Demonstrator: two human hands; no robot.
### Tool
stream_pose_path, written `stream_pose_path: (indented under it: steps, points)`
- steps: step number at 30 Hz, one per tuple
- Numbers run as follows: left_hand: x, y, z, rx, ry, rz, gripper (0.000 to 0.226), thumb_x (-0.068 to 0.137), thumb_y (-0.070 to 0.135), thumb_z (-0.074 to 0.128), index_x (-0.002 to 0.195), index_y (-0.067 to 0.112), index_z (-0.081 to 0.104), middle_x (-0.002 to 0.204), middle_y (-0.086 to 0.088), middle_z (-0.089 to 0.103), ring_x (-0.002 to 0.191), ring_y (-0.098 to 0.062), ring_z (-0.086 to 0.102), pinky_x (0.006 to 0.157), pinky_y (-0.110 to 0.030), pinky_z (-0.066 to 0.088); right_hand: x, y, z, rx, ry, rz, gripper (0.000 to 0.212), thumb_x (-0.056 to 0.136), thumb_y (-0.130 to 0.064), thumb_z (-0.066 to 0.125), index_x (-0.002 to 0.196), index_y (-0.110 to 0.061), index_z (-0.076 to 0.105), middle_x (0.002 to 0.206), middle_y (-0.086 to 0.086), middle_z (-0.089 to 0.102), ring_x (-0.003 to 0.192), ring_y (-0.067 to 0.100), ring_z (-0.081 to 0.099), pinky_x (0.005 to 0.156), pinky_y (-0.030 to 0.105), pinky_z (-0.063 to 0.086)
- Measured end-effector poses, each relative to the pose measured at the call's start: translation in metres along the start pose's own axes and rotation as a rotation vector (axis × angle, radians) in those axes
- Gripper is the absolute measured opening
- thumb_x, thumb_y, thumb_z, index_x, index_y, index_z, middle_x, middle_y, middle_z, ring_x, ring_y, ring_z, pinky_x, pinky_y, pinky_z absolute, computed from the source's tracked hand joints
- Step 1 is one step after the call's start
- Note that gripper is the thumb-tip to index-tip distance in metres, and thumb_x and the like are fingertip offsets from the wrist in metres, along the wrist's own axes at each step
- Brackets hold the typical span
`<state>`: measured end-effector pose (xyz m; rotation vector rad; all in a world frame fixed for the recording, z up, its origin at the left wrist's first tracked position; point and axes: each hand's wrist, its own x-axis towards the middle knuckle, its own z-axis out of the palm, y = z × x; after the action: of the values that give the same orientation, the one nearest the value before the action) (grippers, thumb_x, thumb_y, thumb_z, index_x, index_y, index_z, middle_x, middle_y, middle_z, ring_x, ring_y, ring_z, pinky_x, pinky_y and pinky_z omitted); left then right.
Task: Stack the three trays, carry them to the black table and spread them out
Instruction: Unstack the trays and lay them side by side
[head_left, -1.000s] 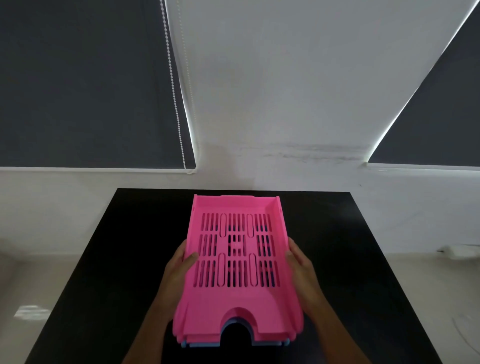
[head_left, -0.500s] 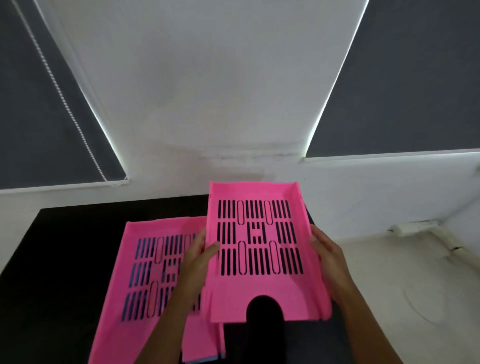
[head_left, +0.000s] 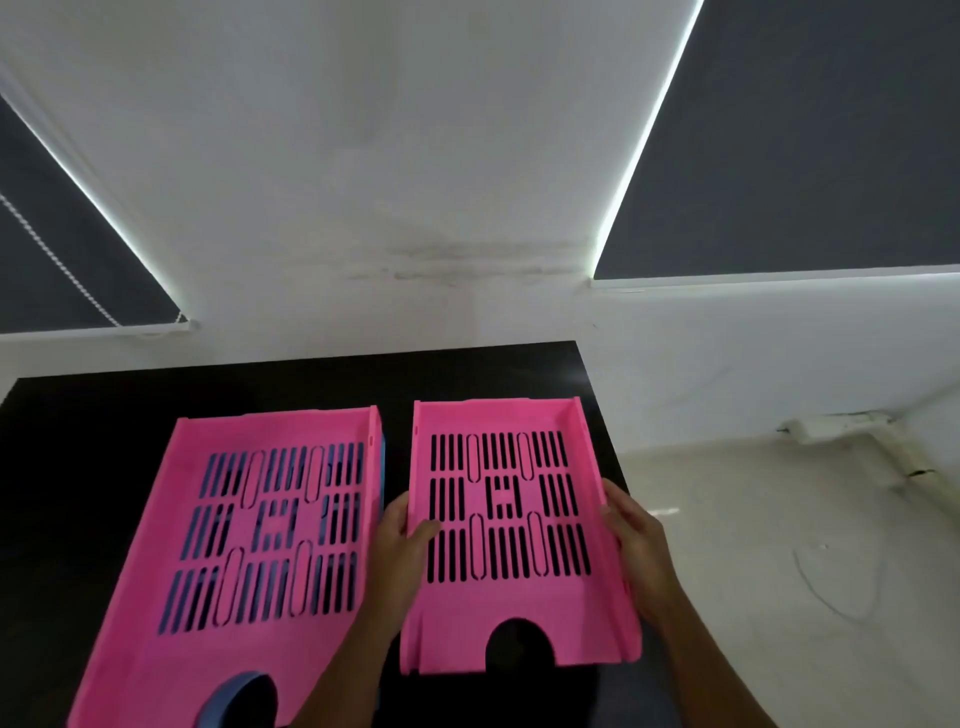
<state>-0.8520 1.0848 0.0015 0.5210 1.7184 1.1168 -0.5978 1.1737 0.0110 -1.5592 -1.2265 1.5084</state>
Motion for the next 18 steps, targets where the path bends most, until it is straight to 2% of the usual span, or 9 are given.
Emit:
stream_pose_path:
  steps: [3, 7, 10, 11, 13, 15, 16, 18]
  points:
    - [0.005, -0.016, 0.007, 0.039, 0.029, -0.052, 0.055, 0.092, 0.022, 0.062, 0.145, 0.024, 0.049, 0.138, -0.002, 0.065, 0.123, -0.021, 0.063, 0.106, -0.054, 0.049, 0.01, 0.013, -0.001, -0.035, -0.009, 0.034, 0.028, 0.101, -0.018, 0.051, 0.119, -0.033, 0.068, 0.103, -0.001, 0.079, 0.089, 0.018, 0.079, 0.071, 0.029, 0.064]
    - [0.011, -0.029, 0.011, 0.023, 0.04, -0.106, 0.064, 0.09, 0.027, 0.063, 0.15, 0.027, 0.041, 0.149, -0.001, 0.055, 0.134, -0.025, 0.054, 0.112, -0.057, 0.042, 0.014, 0.022, -0.002, -0.128, -0.016, 0.047, 0.028, 0.102, -0.02, 0.051, 0.125, -0.03, 0.063, 0.104, -0.007, 0.076, 0.086, 0.007, 0.078, 0.069, 0.023, 0.063]
    - [0.019, -0.044, 0.01, 0.009, 0.054, -0.121, 0.079, 0.076, 0.047, 0.065, 0.149, 0.035, 0.04, 0.152, -0.001, 0.053, 0.135, -0.027, 0.054, 0.109, -0.058, 0.044, 0.013, 0.02, 0.001, -0.172, -0.021, 0.028, 0.025, 0.103, -0.019, 0.051, 0.123, -0.03, 0.06, 0.101, -0.013, 0.07, 0.08, -0.003, 0.075, 0.062, 0.014, 0.059]
    - [0.017, -0.041, 0.009, 0.014, 0.052, -0.128, 0.08, 0.076, 0.048, 0.064, 0.15, 0.037, 0.038, 0.154, -0.001, 0.051, 0.135, -0.027, 0.054, 0.108, -0.059, 0.045, 0.013, 0.018, 0.002, -0.192, -0.016, 0.025, 0.026, 0.103, -0.018, 0.05, 0.126, -0.029, 0.057, 0.101, -0.016, 0.067, 0.079, -0.004, 0.073, 0.061, 0.013, 0.057]
    - [0.005, -0.018, 0.008, 0.006, 0.061, -0.114, 0.074, 0.087, 0.032, 0.063, 0.154, 0.032, 0.032, 0.158, -0.002, 0.044, 0.137, -0.026, 0.051, 0.109, -0.055, 0.045, 0.012, 0.011, 0.008, -0.213, -0.005, 0.005, 0.028, 0.104, -0.02, 0.048, 0.131, -0.027, 0.055, 0.105, -0.012, 0.066, 0.087, -0.001, 0.069, 0.068, 0.017, 0.057]
    - [-0.005, 0.002, 0.005, -0.029, 0.069, -0.082, 0.07, 0.095, 0.015, 0.06, 0.157, 0.024, 0.029, 0.162, -0.004, 0.037, 0.142, -0.025, 0.044, 0.11, -0.043, 0.042, 0.01, 0.001, 0.018, -0.207, -0.004, -0.016, 0.036, 0.104, -0.026, 0.048, 0.14, -0.026, 0.053, 0.129, 0.003, 0.064, 0.108, 0.018, 0.068, 0.083, 0.034, 0.061]
    - [-0.007, 0.008, 0.001, -0.035, 0.058, -0.065, 0.069, 0.096, 0.01, 0.058, 0.158, 0.021, 0.029, 0.163, -0.003, 0.034, 0.145, -0.023, 0.04, 0.108, -0.036, 0.04, 0.008, -0.006, 0.025, -0.196, 0.0, -0.023, 0.043, 0.104, -0.026, 0.048, 0.147, -0.025, 0.048, 0.143, 0.004, 0.056, 0.115, 0.023, 0.065, 0.087, 0.04, 0.059]
    - [-0.011, 0.015, -0.008, -0.024, 0.025, -0.009, 0.068, 0.097, 0.009, 0.058, 0.158, 0.021, 0.03, 0.165, 0.0, 0.032, 0.149, -0.02, 0.033, 0.111, -0.035, 0.034, 0.002, -0.021, 0.044, -0.15, -0.008, -0.042, 0.05, 0.104, -0.024, 0.049, 0.153, -0.024, 0.041, 0.149, 0.001, 0.049, 0.123, 0.024, 0.059, 0.096, 0.046, 0.055]
